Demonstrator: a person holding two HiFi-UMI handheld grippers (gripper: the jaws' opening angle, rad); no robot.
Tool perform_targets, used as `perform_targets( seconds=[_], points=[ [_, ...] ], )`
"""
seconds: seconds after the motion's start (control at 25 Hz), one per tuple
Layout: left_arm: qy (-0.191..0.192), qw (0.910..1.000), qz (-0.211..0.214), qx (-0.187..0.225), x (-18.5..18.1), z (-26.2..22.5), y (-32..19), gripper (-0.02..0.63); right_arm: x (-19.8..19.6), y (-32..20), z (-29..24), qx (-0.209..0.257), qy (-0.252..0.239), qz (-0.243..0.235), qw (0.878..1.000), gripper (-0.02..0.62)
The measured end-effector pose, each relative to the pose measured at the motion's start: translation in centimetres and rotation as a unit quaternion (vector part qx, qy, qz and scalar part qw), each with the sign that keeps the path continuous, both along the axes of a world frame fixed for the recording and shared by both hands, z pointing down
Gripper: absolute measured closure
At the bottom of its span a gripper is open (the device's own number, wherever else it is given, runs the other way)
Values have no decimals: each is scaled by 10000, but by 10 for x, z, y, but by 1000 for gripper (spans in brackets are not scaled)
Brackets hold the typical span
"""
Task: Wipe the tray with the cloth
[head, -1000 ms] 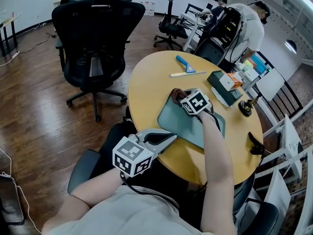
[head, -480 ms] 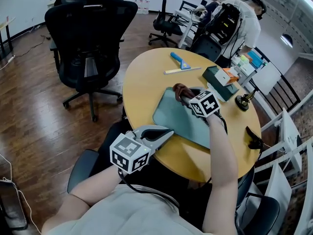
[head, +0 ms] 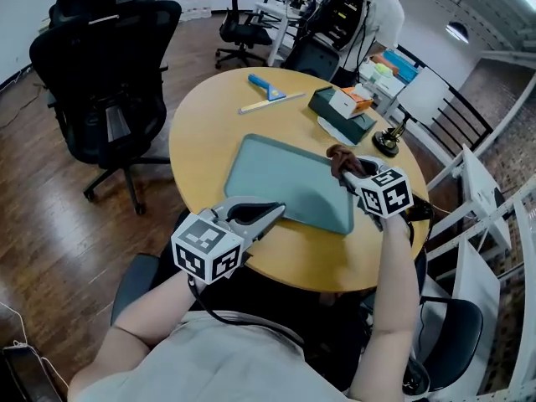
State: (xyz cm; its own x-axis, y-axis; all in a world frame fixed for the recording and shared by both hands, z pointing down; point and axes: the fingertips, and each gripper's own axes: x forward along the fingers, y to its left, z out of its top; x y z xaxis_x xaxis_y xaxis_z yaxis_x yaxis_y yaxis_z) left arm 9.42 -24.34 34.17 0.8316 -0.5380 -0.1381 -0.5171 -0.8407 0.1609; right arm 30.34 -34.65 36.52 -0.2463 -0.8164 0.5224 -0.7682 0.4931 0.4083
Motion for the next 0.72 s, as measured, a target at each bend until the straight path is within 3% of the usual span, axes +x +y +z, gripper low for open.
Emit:
perform_targets(
  seconds=[0.16,0.28,0.72],
  points=[
    [-59,9997,207,73,16,-4,3,606,74,22,13,-130,-154,873,9960,439],
    [-75,9994,314,81,24,-5,2,606,111,37,35,-393,-243,1271,9908,439],
    [-145,9987,475,90,39,-6,2,606,141,58,97,-1149,-500,1531,9802,430]
  ],
)
